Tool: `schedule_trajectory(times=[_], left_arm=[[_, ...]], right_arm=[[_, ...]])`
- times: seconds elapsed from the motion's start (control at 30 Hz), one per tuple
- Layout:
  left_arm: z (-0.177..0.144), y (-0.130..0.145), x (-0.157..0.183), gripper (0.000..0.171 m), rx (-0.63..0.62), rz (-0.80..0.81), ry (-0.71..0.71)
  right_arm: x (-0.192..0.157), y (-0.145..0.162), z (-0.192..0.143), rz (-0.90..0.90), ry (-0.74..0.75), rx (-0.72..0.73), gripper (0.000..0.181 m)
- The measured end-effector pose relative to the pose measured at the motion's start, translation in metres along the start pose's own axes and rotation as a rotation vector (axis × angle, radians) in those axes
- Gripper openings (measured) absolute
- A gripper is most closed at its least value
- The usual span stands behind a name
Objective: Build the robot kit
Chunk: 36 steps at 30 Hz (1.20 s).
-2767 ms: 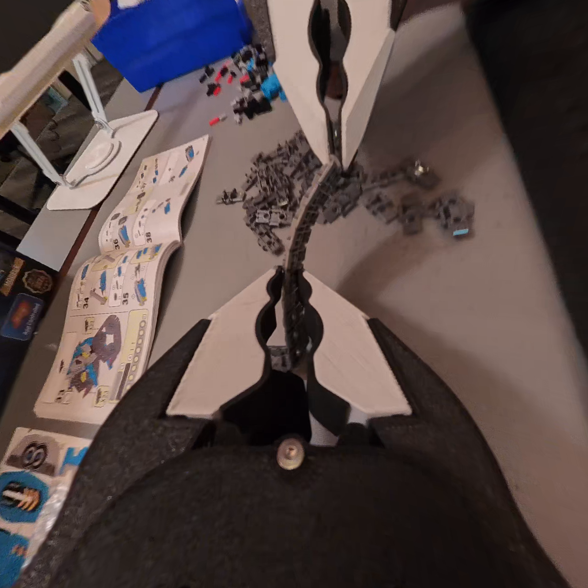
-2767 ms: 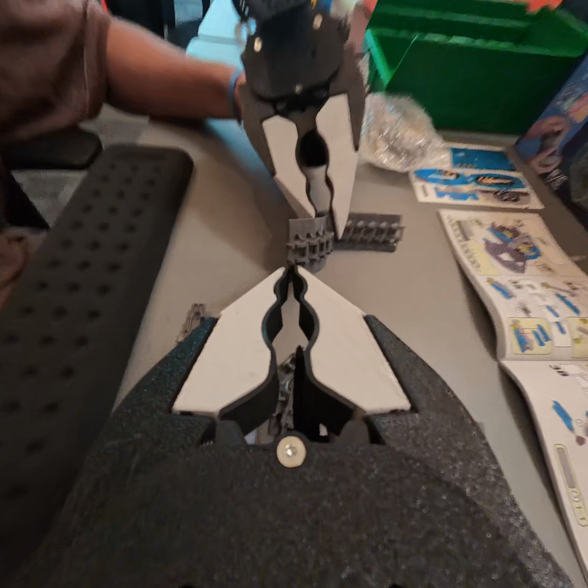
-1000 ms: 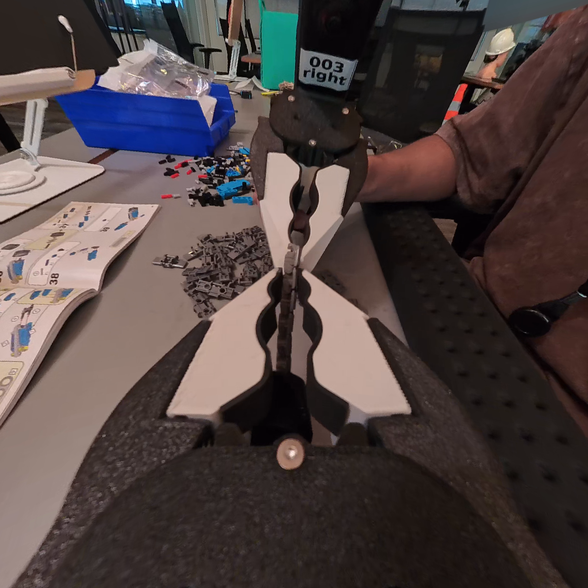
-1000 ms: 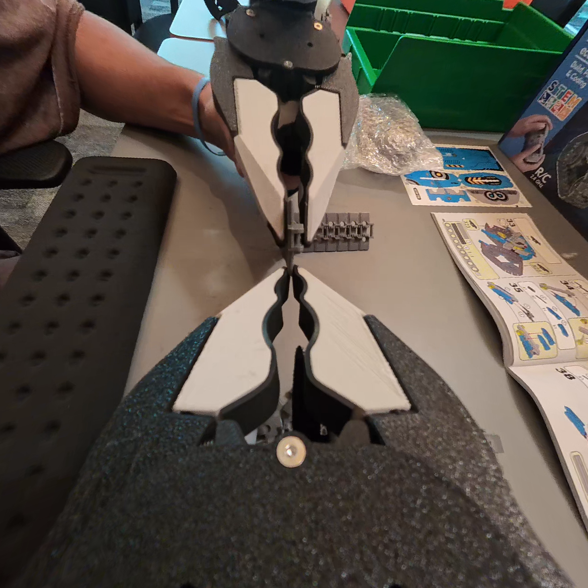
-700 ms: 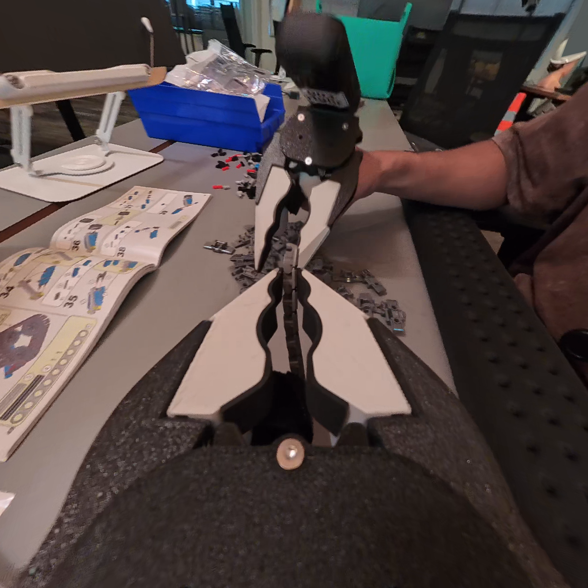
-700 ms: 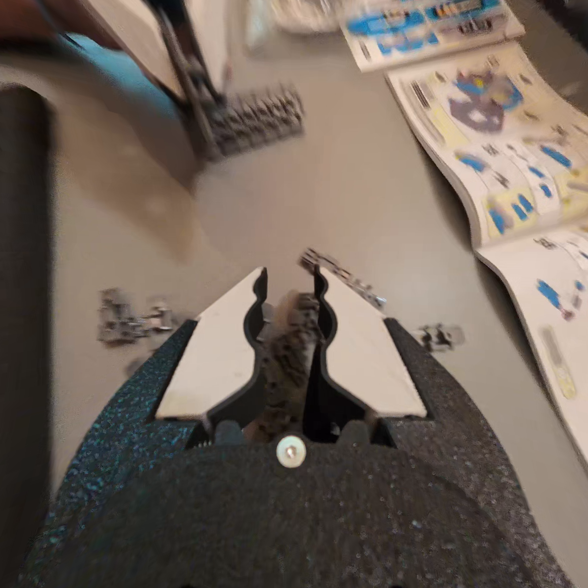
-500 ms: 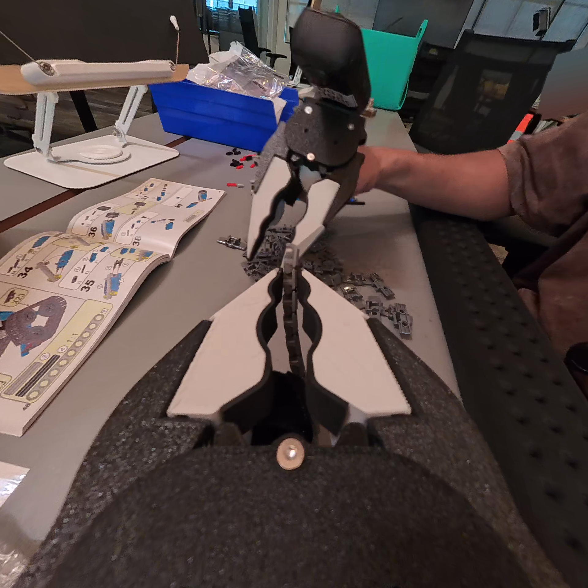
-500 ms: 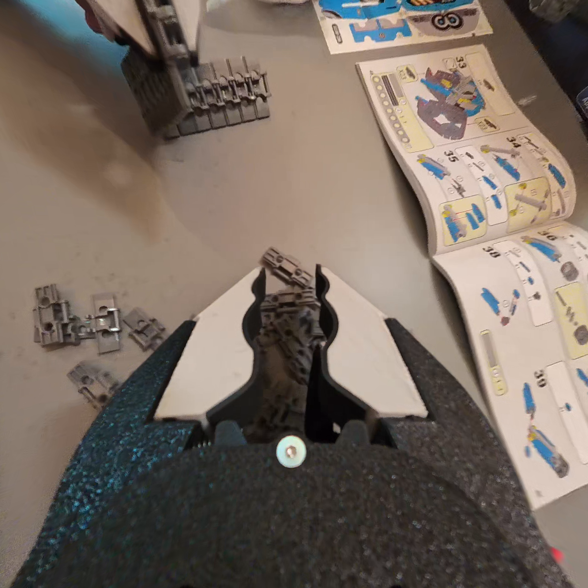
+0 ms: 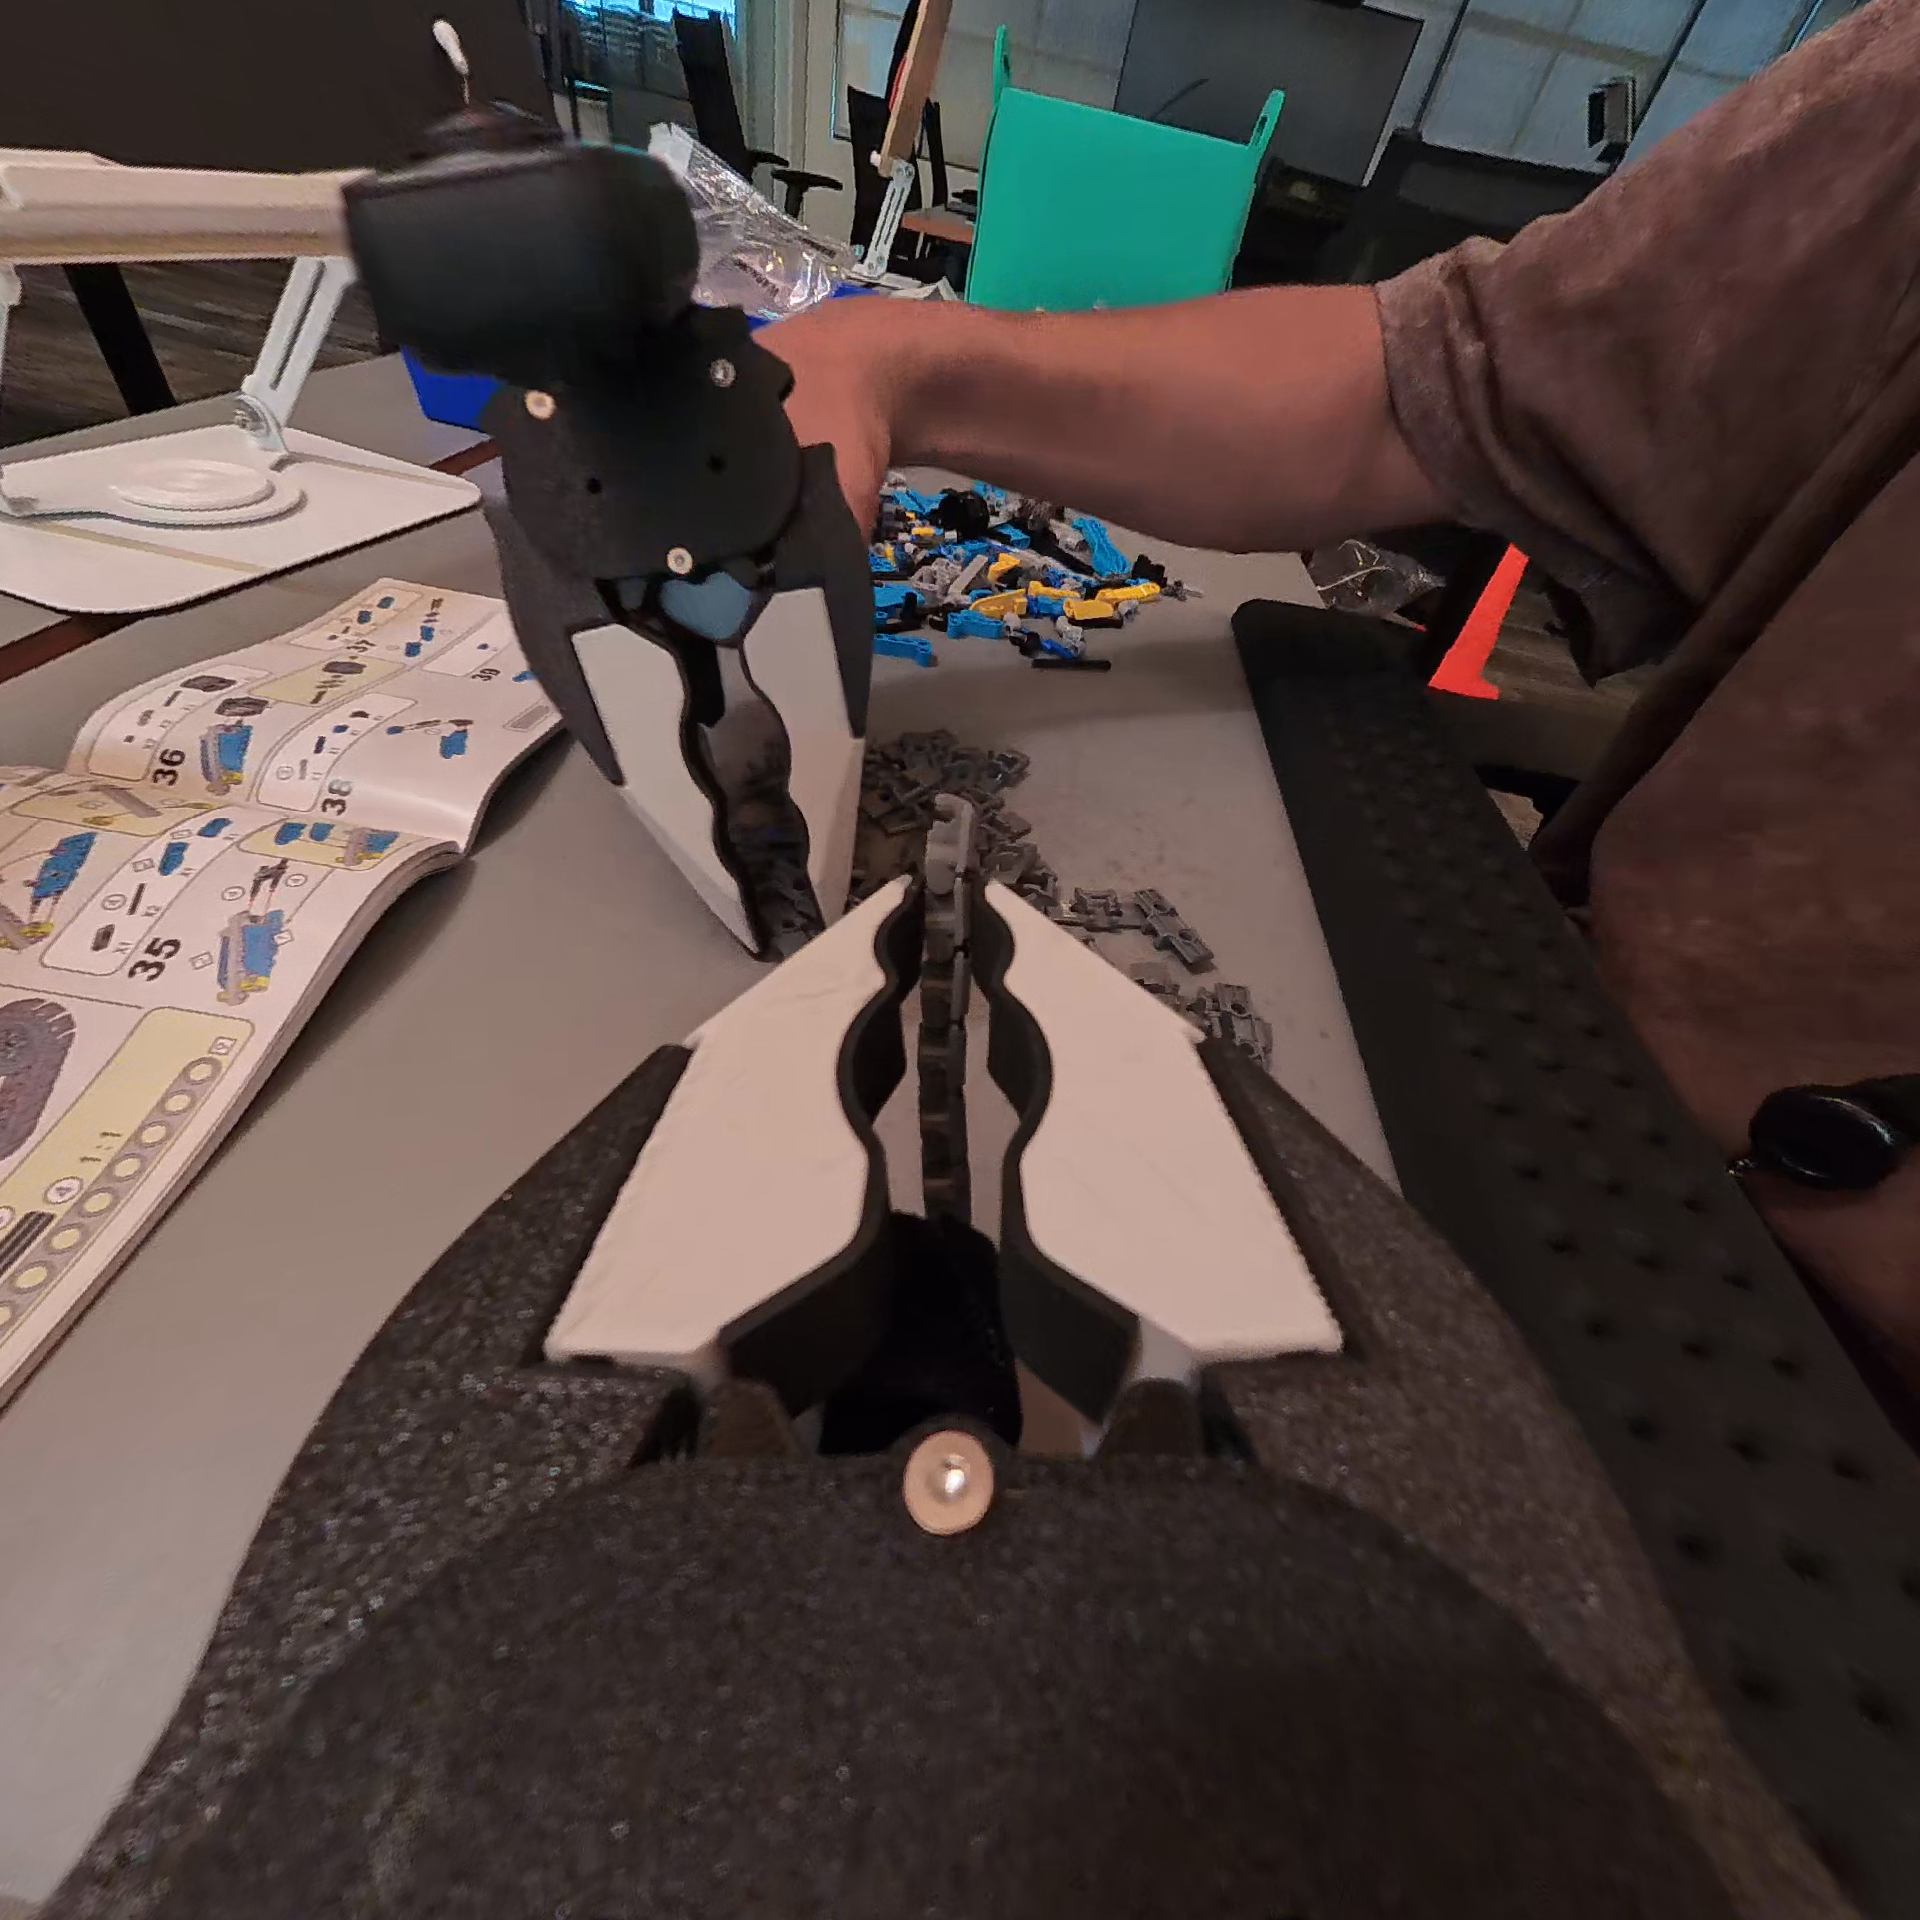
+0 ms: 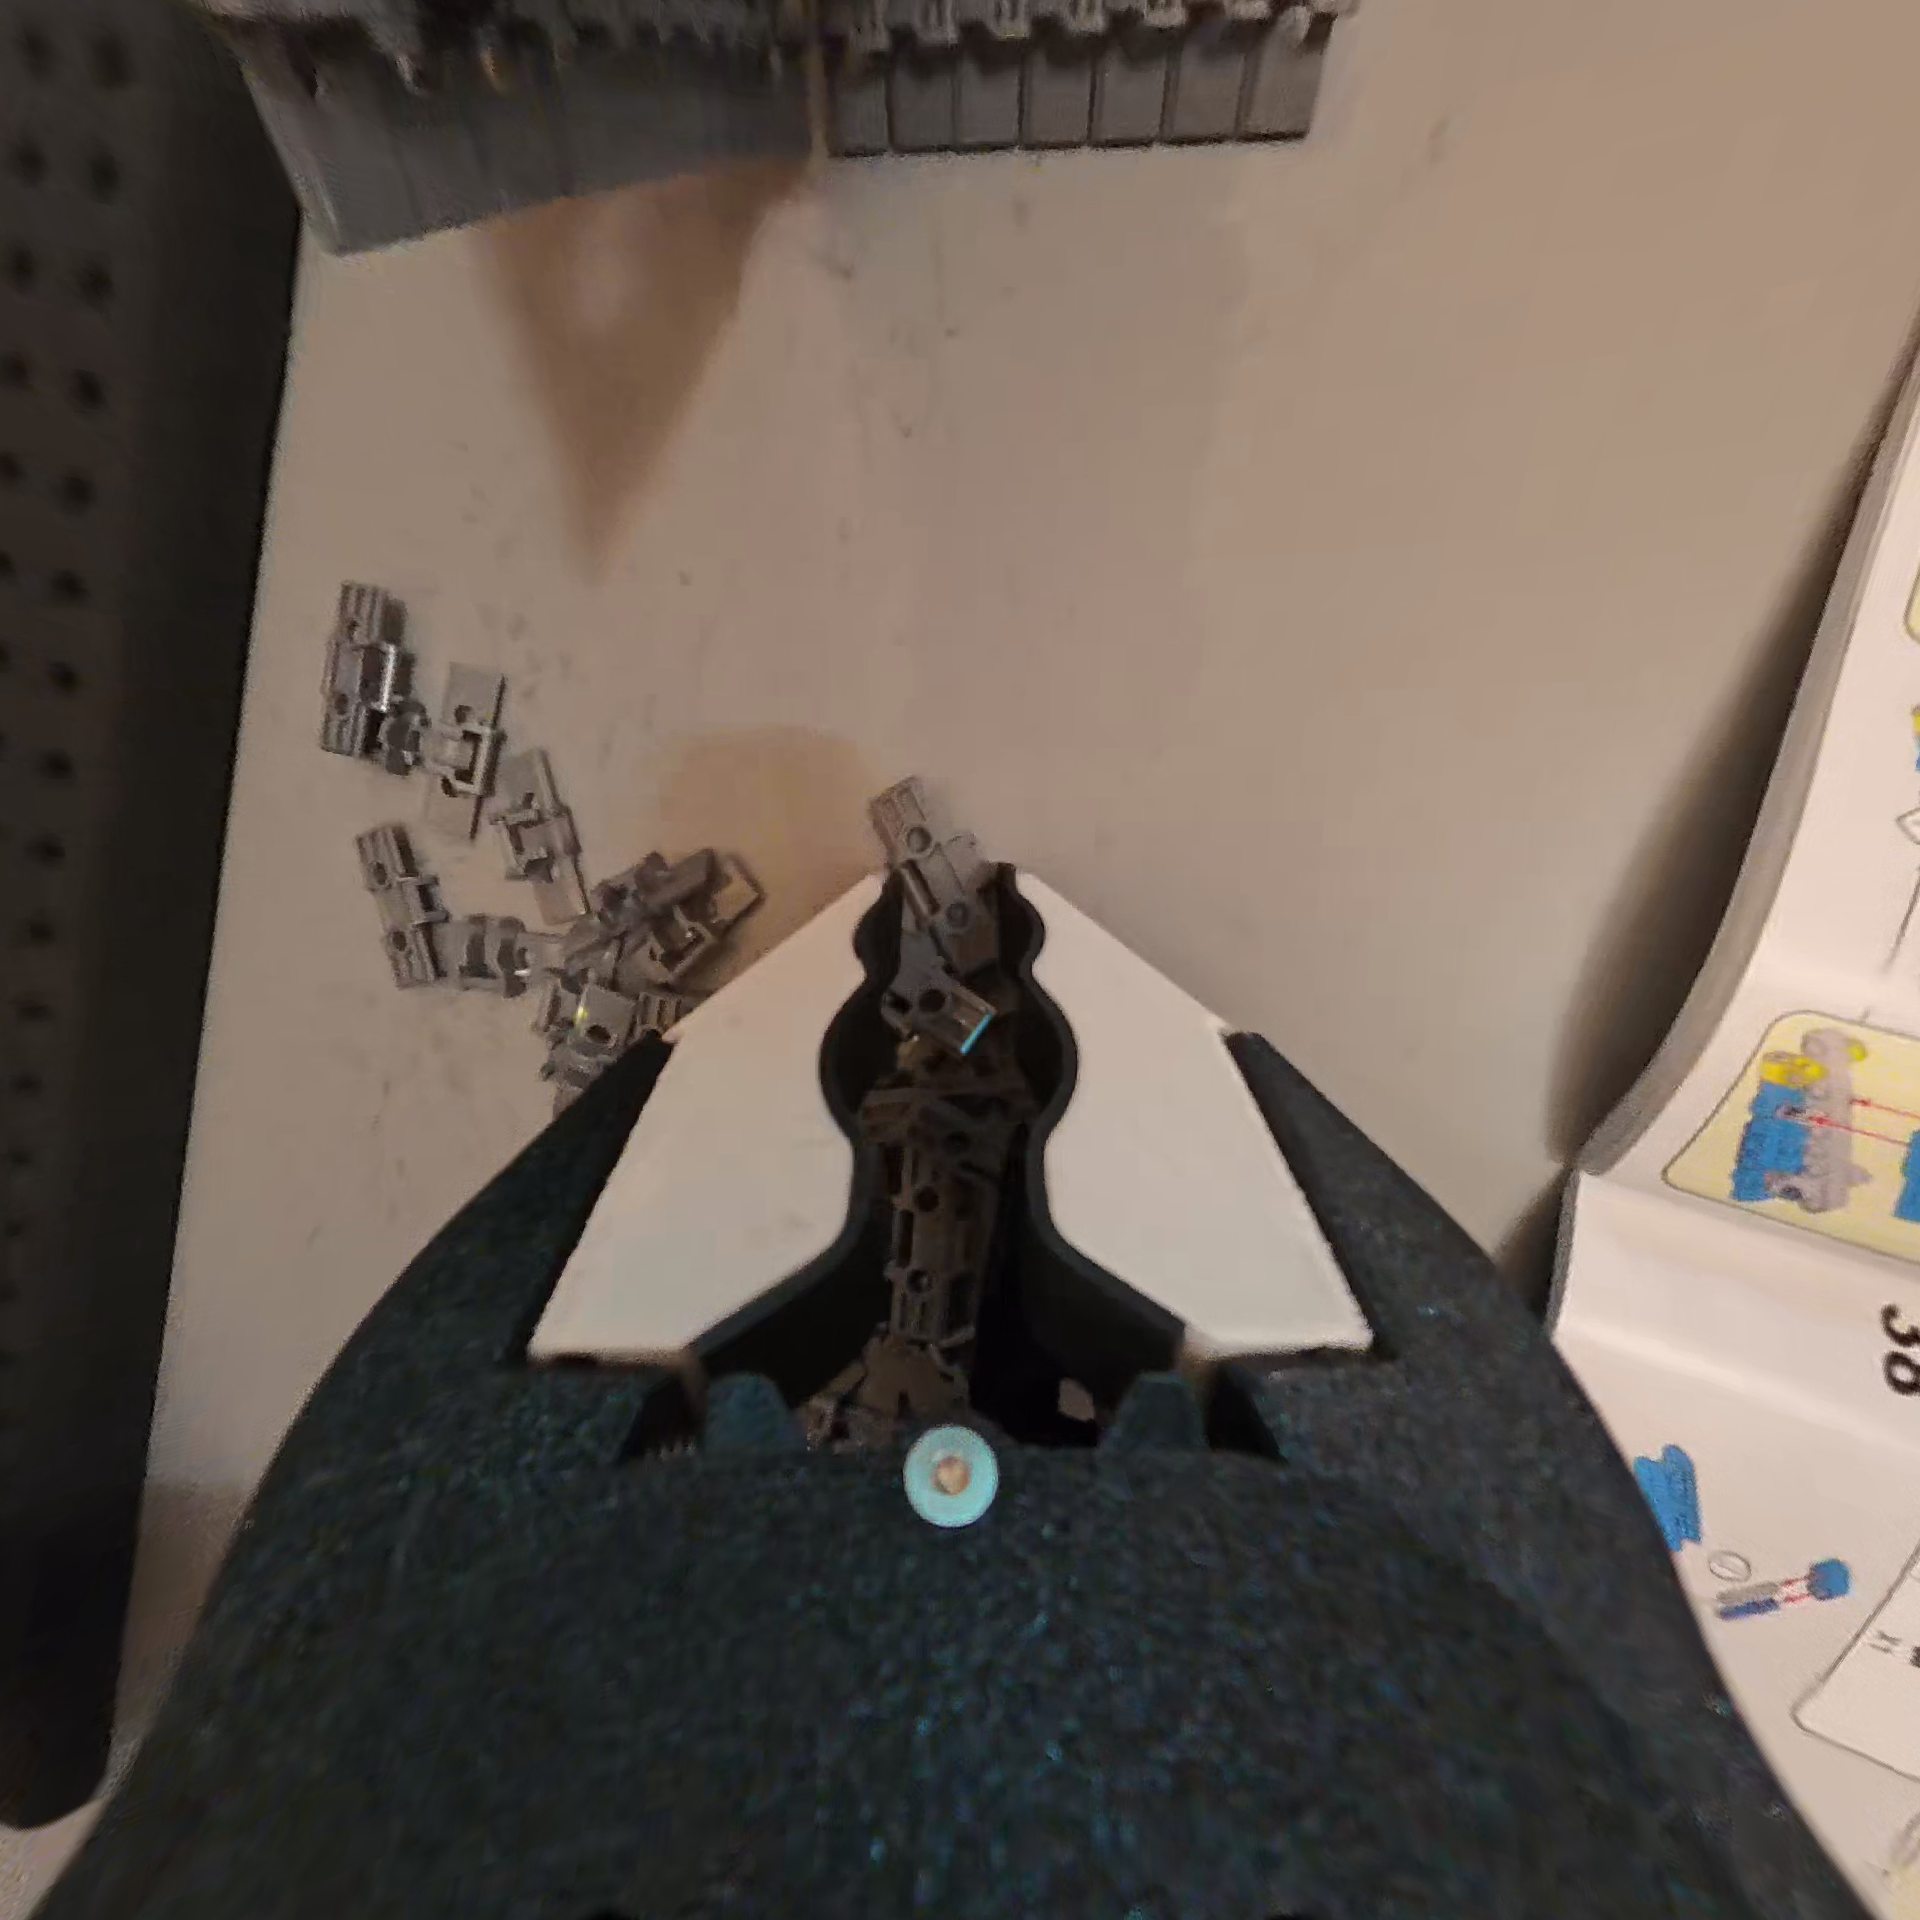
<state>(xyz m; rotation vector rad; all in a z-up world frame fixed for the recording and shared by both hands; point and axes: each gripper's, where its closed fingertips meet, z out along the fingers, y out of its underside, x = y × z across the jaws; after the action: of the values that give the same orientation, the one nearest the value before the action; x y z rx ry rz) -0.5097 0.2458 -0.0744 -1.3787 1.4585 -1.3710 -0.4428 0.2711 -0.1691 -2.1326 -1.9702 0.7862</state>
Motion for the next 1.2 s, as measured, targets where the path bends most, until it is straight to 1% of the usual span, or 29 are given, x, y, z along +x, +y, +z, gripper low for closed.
schedule_trajectory(times=[0.2,0.27,0.3,0.37,0.47,0.5,0.53,0.57,0.6,0.63,0.77,0.83,0.93,1.2], left_arm=[[0.003,0.005,-0.001,0.008,-0.024,0.002,-0.005],[0.005,0.009,-0.001,0.008,-0.043,0.006,-0.008],[0.006,0.012,-0.003,0.008,-0.056,0.006,-0.020],[0.008,0.017,-0.008,0.008,-0.084,-0.012,-0.052],[0.008,0.017,-0.013,0.007,-0.080,-0.035,-0.076],[0.008,0.017,-0.013,0.007,-0.081,-0.038,-0.078],[0.008,0.017,-0.013,0.008,-0.081,-0.035,-0.079],[0.008,0.017,-0.012,0.008,-0.081,-0.027,-0.078],[0.009,0.017,-0.011,0.008,-0.085,-0.017,-0.071],[0.010,0.017,-0.008,0.008,-0.087,-0.005,-0.065],[0.012,0.017,-0.001,0.007,-0.085,0.044,-0.043],[0.013,0.018,-0.002,0.007,-0.093,0.060,-0.060],[0.012,0.019,-0.004,0.007,-0.105,0.083,-0.076],[0.011,0.015,0.000,0.008,-0.104,0.147,-0.082]], right_arm=[[-0.004,-0.001,0.004,-0.111,0.249,-0.091,0.017],[0.001,-0.005,-0.001,-0.143,0.404,-0.081,0.012],[-0.001,-0.010,-0.005,-0.146,0.455,-0.043,0.012],[-0.002,-0.026,-0.018,-0.114,0.558,0.083,0.012],[-0.004,-0.050,-0.041,0.010,0.663,0.311,0.012],[-0.009,-0.059,-0.046,0.055,0.658,0.410,0.012],[-0.016,-0.070,-0.049,0.108,0.611,0.520,0.012],[-0.020,-0.077,-0.050,0.169,0.577,0.595,0.012],[-0.023,-0.080,-0.049,0.210,0.549,0.633,0.012],[-0.026,-0.083,-0.048,0.231,0.526,0.651,0.012],[-0.022,-0.080,-0.049,0.262,0.572,0.644,0.012],[-0.031,-0.086,-0.043,0.246,0.493,0.661,0.012],[-0.031,-0.084,-0.043,0.224,0.503,0.647,0.012],[-0.039,-0.085,-0.046,0.176,0.431,0.724,0.012]])
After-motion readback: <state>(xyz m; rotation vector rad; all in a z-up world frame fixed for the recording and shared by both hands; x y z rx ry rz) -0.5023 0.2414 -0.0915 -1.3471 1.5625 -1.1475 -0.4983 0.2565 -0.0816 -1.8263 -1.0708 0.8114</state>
